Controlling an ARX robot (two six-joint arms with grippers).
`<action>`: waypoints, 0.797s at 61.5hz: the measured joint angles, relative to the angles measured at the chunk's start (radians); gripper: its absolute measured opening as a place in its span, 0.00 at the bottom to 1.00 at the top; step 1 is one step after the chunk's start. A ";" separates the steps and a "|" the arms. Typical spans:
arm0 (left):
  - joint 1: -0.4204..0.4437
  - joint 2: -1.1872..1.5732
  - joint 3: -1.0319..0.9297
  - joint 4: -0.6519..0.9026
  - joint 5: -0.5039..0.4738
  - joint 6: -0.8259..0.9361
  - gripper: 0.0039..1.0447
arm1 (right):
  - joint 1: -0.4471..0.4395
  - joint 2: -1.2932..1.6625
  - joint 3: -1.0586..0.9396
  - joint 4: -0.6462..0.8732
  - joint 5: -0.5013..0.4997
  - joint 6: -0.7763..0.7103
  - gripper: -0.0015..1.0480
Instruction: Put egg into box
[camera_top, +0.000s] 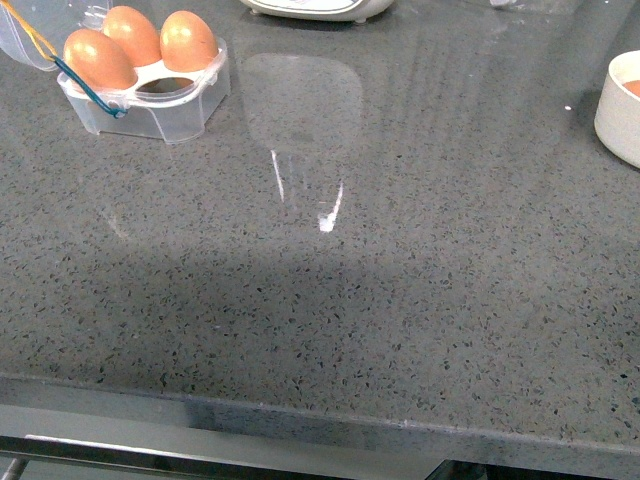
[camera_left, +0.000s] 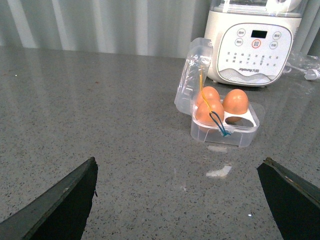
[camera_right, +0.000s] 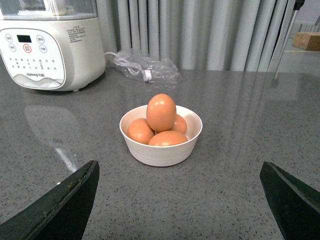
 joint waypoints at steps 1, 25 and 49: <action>0.000 0.000 0.000 0.000 0.000 0.000 0.94 | 0.000 0.000 0.000 0.000 0.000 0.000 0.93; 0.000 0.000 0.000 0.000 0.000 0.000 0.94 | 0.000 0.000 0.000 0.000 0.000 0.000 0.93; 0.000 0.000 0.000 0.000 0.000 0.000 0.94 | 0.000 0.000 0.000 0.000 0.000 0.000 0.93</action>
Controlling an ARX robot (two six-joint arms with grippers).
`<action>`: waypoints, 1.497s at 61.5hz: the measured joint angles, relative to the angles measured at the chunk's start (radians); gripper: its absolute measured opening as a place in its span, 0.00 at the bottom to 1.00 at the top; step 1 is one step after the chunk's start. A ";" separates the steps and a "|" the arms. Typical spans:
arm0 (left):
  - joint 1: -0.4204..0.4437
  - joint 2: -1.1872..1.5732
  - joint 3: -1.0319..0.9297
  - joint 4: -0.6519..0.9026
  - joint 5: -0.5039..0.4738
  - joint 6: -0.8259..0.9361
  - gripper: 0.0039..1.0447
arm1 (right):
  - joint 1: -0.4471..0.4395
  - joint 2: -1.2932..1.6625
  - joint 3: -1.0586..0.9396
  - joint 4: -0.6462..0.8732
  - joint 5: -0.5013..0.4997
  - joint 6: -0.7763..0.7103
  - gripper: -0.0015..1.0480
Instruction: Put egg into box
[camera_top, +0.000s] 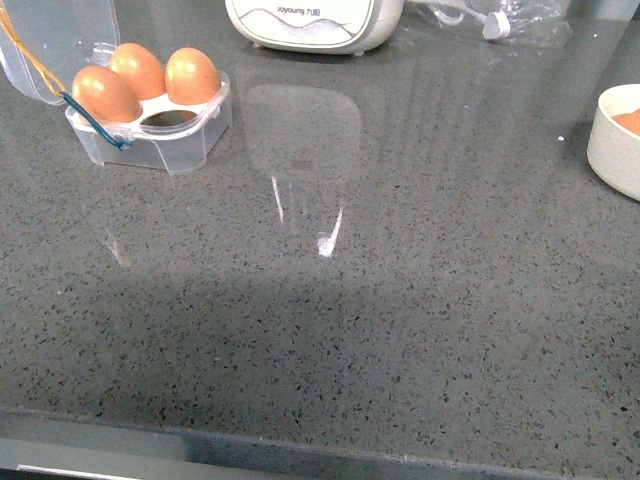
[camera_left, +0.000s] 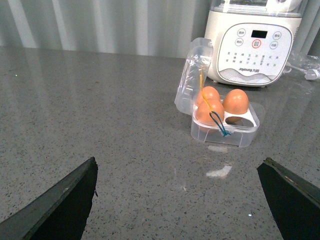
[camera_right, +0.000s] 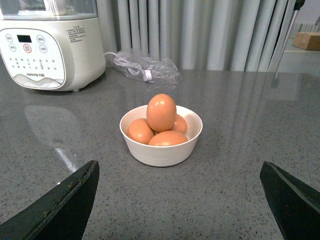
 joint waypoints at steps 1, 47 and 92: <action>0.000 0.000 0.000 0.000 0.000 0.000 0.94 | 0.000 0.000 0.000 0.000 0.000 0.000 0.93; 0.000 0.000 0.000 0.000 0.000 0.000 0.94 | -0.122 0.374 0.134 0.123 -0.121 0.014 0.93; 0.000 -0.001 0.000 0.000 0.000 0.000 0.94 | -0.022 1.355 0.756 0.256 -0.087 0.029 0.93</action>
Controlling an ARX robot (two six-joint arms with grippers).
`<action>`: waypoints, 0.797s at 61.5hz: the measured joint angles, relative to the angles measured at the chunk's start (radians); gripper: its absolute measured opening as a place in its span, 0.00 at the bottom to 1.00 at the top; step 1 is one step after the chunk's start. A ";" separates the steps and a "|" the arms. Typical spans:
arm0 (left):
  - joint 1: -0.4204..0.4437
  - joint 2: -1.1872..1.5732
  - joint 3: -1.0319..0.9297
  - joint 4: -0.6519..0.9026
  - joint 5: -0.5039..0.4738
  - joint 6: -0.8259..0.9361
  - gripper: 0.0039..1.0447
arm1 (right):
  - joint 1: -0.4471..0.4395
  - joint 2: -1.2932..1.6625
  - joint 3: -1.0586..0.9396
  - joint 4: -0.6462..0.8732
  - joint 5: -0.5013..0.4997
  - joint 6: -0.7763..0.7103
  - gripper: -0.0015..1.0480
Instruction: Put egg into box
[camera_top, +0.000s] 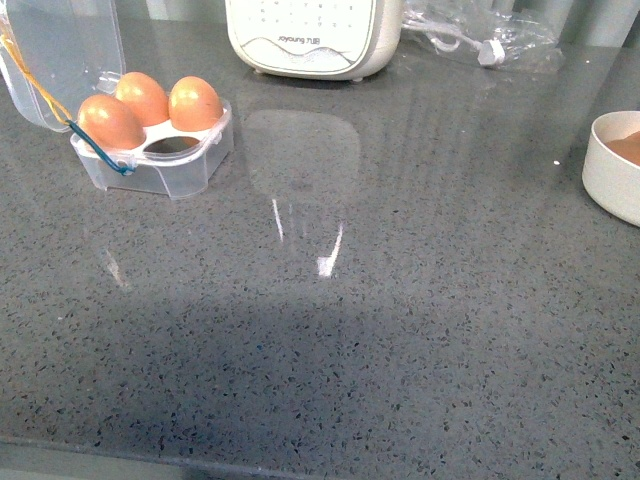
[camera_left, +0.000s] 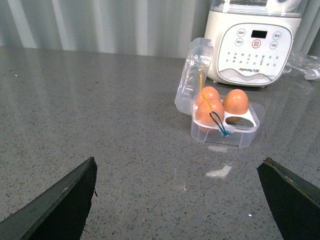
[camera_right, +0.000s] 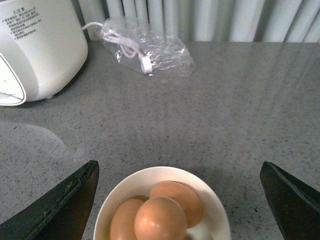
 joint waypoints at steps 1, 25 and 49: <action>0.000 0.000 0.000 0.000 0.000 0.000 0.94 | 0.001 0.006 0.004 -0.005 0.000 0.000 0.93; 0.000 0.000 0.000 0.000 0.000 0.000 0.94 | 0.027 0.129 0.016 -0.051 -0.027 -0.034 0.93; 0.000 0.000 0.000 0.000 0.000 0.000 0.94 | 0.023 0.123 -0.024 -0.037 -0.039 -0.050 0.93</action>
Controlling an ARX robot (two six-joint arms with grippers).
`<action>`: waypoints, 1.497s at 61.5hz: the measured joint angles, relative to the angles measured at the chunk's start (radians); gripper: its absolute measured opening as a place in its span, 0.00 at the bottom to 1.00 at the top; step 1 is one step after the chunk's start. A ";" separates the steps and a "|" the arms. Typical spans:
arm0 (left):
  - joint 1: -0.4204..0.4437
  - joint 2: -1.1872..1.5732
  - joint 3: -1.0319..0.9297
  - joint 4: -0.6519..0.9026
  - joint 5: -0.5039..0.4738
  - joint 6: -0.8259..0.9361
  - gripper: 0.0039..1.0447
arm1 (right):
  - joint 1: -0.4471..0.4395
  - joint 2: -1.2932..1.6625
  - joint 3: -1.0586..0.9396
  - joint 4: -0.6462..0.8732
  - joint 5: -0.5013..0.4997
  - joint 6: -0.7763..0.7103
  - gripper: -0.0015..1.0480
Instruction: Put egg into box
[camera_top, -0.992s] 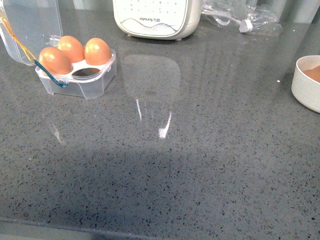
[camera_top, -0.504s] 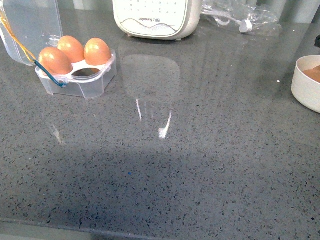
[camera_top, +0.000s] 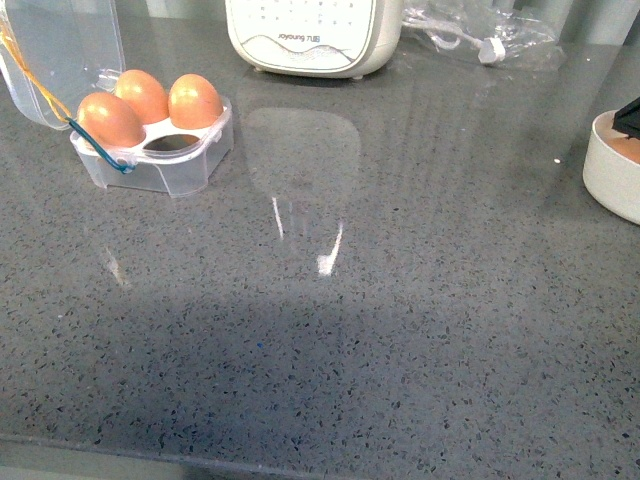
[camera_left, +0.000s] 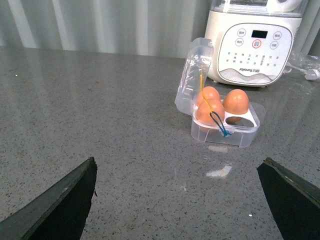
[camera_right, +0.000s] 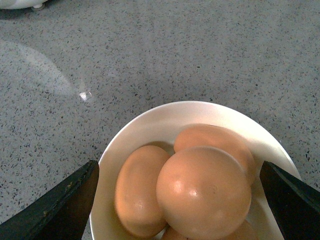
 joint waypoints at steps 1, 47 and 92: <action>0.000 0.000 0.000 0.000 0.000 0.000 0.94 | 0.000 -0.001 -0.001 0.000 0.000 0.000 0.93; 0.000 0.000 0.000 0.000 0.000 0.000 0.94 | -0.018 -0.090 -0.040 0.021 0.020 -0.043 0.39; 0.000 0.000 0.000 0.000 0.000 0.000 0.94 | 0.396 -0.038 0.143 0.064 -0.214 -0.118 0.38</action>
